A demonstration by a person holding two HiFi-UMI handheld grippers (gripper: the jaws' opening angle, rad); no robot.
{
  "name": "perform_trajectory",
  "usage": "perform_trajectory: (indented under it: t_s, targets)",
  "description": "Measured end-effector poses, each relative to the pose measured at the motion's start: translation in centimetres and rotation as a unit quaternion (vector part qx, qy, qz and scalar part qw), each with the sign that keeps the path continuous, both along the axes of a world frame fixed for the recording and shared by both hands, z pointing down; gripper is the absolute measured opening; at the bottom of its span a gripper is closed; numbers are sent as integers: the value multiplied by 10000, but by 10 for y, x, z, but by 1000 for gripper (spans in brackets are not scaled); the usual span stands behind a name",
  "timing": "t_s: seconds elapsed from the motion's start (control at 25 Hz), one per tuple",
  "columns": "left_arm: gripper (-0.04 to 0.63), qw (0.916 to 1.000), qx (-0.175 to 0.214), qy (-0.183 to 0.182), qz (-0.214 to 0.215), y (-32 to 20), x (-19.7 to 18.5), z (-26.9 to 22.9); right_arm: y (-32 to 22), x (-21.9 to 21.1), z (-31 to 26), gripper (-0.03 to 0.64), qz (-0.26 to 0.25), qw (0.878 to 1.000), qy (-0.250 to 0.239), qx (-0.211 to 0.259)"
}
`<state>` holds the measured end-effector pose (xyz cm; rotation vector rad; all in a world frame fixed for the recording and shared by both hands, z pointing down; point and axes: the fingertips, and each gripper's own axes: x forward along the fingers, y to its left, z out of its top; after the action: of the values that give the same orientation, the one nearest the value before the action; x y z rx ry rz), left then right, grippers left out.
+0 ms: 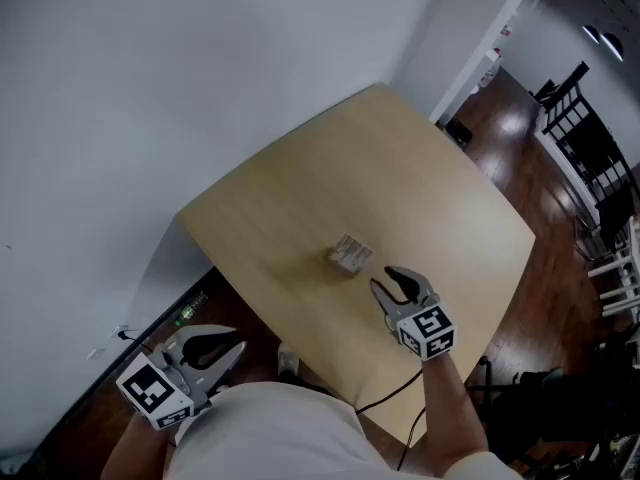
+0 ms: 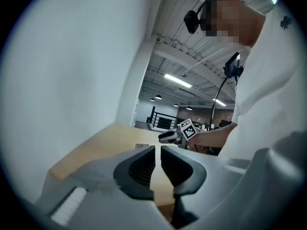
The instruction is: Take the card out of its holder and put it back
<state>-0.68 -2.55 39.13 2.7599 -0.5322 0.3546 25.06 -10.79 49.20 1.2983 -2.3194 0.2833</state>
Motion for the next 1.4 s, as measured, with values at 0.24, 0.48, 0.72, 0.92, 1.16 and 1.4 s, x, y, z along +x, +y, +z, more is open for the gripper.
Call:
perform_trajectory:
  t_s: [0.24, 0.48, 0.72, 0.92, 1.16, 1.4]
  targets:
    - [43, 9993, -106, -120, -346, -9, 7, 9, -48, 18, 34, 152, -334, 9992, 16, -210]
    - [43, 9971, -243, -282, -671, -7, 7, 10, -77, 15, 67, 152, -748, 9952, -181, -599]
    - [43, 9947, -314, -354, -908, -2, 3, 13, -84, 2, 87, 150, -1080, 9899, -328, -858]
    - [43, 9937, -358, -381, -990, -3, 4, 14, -88, -1, 89, 50, -1192, 9883, -351, -880]
    - [43, 9932, -405, -366, -1025, -4, 4, 16, -86, -2, 89, 27, -1289, 9855, -506, -979]
    - [43, 9934, -435, -343, -1005, -3, 3, 17, -86, 0, 83, 21, -1282, 9853, -548, -988]
